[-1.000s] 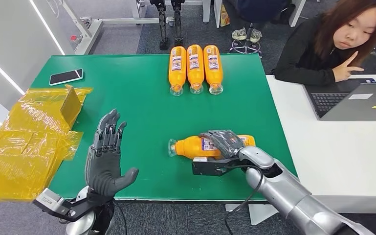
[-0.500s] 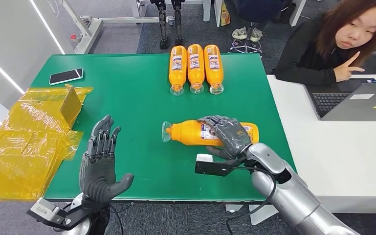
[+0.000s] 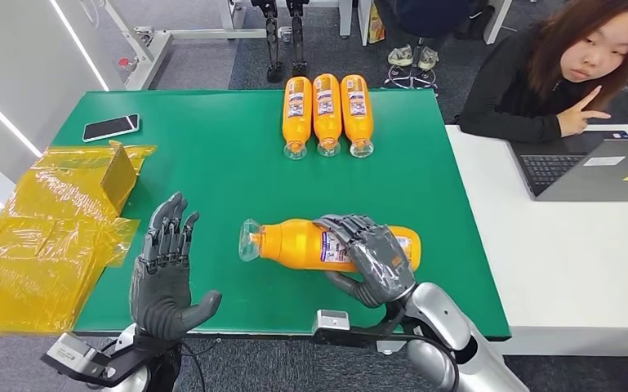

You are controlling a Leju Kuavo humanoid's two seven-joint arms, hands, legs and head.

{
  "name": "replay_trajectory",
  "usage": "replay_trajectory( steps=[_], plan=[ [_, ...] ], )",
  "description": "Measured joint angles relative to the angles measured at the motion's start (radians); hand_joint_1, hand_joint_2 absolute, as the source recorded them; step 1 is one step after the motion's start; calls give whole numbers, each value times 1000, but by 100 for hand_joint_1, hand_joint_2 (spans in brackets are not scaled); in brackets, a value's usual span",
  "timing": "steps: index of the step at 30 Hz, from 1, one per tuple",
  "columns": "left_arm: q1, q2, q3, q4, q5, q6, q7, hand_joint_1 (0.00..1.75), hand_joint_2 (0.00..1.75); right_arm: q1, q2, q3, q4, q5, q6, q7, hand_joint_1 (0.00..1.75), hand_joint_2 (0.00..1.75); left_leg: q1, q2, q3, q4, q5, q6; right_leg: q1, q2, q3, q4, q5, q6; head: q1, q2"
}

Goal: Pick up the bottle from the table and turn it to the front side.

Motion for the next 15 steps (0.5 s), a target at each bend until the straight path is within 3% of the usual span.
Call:
replay_trajectory(
  steps=[7,15],
  plan=[
    [-44,-13,-3,50,59,-55,7,0,175,105,58,-1,-35,16,-78,-45,175,175,0,0,0,0,0,0,0,0,0,0,0,0,0,0],
    [-76,-23,-14,120,99,-59,-1,0,175,138,97,6,-36,-50,-104,-97,175,175,0,0,0,0,0,0,0,0,-1,0,0,0,0,0]
  ],
)
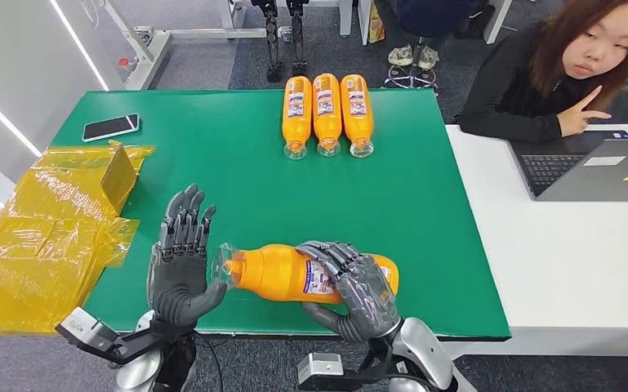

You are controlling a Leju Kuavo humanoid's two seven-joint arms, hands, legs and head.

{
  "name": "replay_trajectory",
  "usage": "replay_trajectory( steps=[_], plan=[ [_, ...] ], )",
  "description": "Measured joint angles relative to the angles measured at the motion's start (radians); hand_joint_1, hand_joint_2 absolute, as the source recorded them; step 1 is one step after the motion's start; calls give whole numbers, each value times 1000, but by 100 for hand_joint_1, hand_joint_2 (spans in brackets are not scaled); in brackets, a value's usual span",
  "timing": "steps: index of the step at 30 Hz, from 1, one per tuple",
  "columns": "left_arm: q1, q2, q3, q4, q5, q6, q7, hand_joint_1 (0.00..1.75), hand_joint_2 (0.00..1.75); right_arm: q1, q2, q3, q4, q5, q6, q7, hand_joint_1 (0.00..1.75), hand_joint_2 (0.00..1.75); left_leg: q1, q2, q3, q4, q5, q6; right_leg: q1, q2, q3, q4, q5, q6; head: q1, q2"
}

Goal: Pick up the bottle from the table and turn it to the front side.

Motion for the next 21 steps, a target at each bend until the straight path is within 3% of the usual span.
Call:
replay_trajectory(
  steps=[11,21],
  plan=[
    [-10,-3,-4,15,15,-8,0,0,175,13,17,4,0,-12,-8,-21,175,175,0,0,0,0,0,0,0,0,0,0,0,0,0,0],
    [-14,-23,-5,6,48,-38,12,0,175,35,82,32,27,-95,2,-63,175,175,0,0,-1,0,0,0,0,0,0,0,0,0,0,0]
  ],
)
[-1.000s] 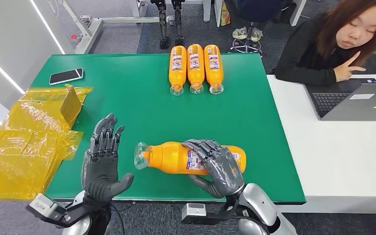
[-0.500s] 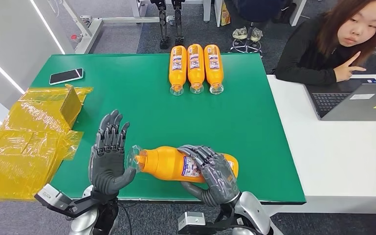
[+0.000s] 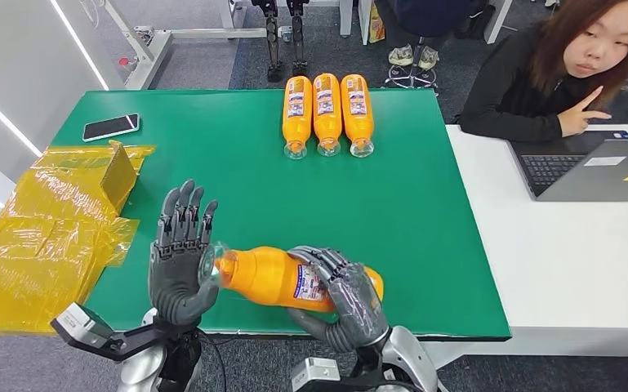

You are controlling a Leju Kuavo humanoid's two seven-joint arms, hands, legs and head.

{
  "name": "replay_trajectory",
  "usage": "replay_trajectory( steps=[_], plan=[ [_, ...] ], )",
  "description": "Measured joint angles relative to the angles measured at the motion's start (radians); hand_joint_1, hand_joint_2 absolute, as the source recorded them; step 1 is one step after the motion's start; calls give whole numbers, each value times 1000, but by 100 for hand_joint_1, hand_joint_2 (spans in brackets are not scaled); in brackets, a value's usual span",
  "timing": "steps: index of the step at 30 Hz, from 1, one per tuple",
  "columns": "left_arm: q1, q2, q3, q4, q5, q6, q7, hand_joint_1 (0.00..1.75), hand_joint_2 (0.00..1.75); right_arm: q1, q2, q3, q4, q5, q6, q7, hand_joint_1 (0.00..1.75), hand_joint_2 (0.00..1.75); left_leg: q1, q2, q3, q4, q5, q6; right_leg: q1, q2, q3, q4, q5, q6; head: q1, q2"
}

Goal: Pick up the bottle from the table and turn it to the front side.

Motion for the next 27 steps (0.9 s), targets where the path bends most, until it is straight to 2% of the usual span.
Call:
replay_trajectory(
  steps=[6,16,18,22,23,27],
  plan=[
    [14,2,-14,-29,11,-11,27,0,175,2,62,32,36,-33,5,-40,175,175,0,0,0,0,0,0,0,0,-1,0,0,0,0,0],
    [63,29,-62,-97,45,-30,44,0,175,21,100,27,53,-82,10,-113,175,175,0,0,0,0,0,0,0,0,-1,0,-1,0,0,0],
    [67,33,-70,-102,47,-27,44,10,175,22,105,25,60,-83,12,-121,175,175,0,0,0,0,0,0,0,0,-1,0,-1,0,0,0],
    [71,41,-79,-109,51,-21,44,169,175,23,111,24,67,-84,12,-127,175,175,0,0,0,0,0,0,0,0,-1,0,-1,0,0,0],
    [71,42,-79,-110,52,-21,44,175,175,23,113,24,68,-84,12,-127,175,175,0,0,0,0,0,0,0,0,-1,0,-1,0,0,0],
    [70,44,-85,-110,55,-21,44,175,175,23,116,19,69,-82,9,-124,175,175,0,0,0,0,0,0,0,0,-1,0,-1,-1,0,0]
  ],
)
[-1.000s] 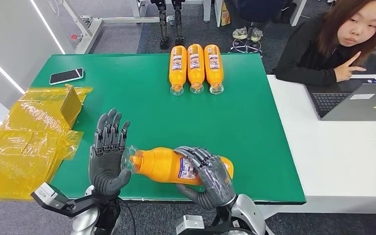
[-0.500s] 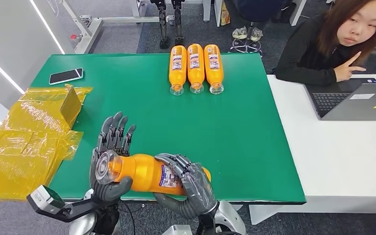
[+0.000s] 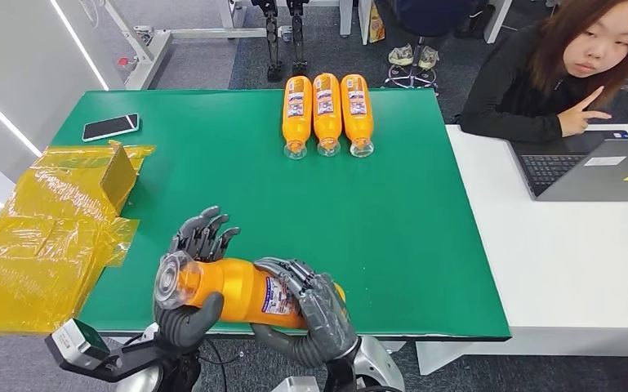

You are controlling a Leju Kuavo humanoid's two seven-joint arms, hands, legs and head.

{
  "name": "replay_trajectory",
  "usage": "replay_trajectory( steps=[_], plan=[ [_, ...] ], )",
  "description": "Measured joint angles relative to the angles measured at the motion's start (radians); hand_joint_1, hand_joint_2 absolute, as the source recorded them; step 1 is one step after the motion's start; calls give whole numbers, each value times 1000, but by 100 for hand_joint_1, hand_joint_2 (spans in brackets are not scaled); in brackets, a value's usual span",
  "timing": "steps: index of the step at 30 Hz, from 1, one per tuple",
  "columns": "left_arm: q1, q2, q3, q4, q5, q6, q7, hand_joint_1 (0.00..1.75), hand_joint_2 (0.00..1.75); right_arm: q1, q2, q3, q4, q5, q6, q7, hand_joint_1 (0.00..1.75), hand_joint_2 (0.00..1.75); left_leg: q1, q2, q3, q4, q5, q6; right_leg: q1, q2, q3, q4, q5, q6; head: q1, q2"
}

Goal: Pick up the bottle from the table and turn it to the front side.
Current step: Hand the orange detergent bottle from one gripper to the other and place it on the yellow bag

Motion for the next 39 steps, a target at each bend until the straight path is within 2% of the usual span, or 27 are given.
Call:
replay_trajectory(
  steps=[2,6,10,14,18,22,32,39],
  plan=[
    [0,3,-5,0,1,-1,0,173,175,0,0,-2,1,0,-2,2,175,175,0,0,0,0,0,0,0,0,0,0,0,0,0,0],
    [0,5,-15,-1,5,-2,0,157,175,0,2,-3,3,0,-2,2,175,175,0,0,0,0,0,0,0,0,0,0,0,0,0,0],
    [0,5,-17,-7,7,-2,0,157,175,0,4,-3,4,0,-2,1,175,175,0,0,0,0,0,0,0,0,0,0,0,0,0,0],
    [1,5,-17,-11,7,-2,0,145,175,0,5,-3,5,-2,-3,1,175,175,0,0,0,0,0,0,0,0,0,0,0,0,0,0],
    [4,5,-17,-14,7,-1,0,144,175,0,6,-3,9,-6,-5,1,175,175,0,0,0,0,0,0,0,0,0,0,0,0,0,0],
    [6,5,-17,-16,7,2,0,141,175,0,7,-2,15,-14,-11,0,0,175,0,0,0,0,0,0,0,0,0,0,0,0,0,0],
    [7,6,-17,-18,7,14,4,141,175,-3,12,-2,37,0,-36,18,0,175,0,0,0,0,0,0,0,0,0,0,0,0,0,0],
    [7,7,-16,-18,-13,46,8,156,175,-3,13,-2,46,-10,-56,4,0,175,0,0,0,0,0,0,0,0,0,0,0,0,0,0]
  ],
)
